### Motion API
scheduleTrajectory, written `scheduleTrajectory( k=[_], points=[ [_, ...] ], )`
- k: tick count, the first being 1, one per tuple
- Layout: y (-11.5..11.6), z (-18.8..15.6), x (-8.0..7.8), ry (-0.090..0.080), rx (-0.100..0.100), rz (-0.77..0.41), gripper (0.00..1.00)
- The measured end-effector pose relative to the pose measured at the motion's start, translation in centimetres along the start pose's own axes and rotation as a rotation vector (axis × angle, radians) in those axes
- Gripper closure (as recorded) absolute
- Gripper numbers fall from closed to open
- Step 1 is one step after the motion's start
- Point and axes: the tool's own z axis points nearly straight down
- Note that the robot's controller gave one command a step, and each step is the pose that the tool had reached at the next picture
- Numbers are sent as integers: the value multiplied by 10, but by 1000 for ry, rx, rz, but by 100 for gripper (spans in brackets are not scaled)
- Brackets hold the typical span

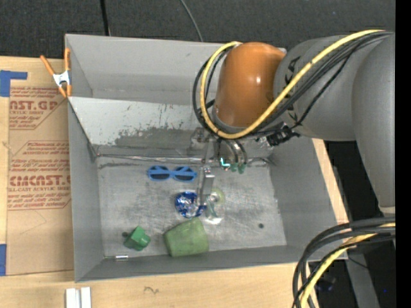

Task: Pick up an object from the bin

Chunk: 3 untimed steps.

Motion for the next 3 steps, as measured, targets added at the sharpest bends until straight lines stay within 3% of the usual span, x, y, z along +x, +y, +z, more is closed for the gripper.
scheduleTrajectory(
  k=[1, 2, 3],
  points=[
    [-5, 95, 3, -16, -1, -38, 0],
    [-4, 91, 1, -21, -2, -39, 100],
    [-4, 93, 5, -7, -1, -40, 0]
  ],
)
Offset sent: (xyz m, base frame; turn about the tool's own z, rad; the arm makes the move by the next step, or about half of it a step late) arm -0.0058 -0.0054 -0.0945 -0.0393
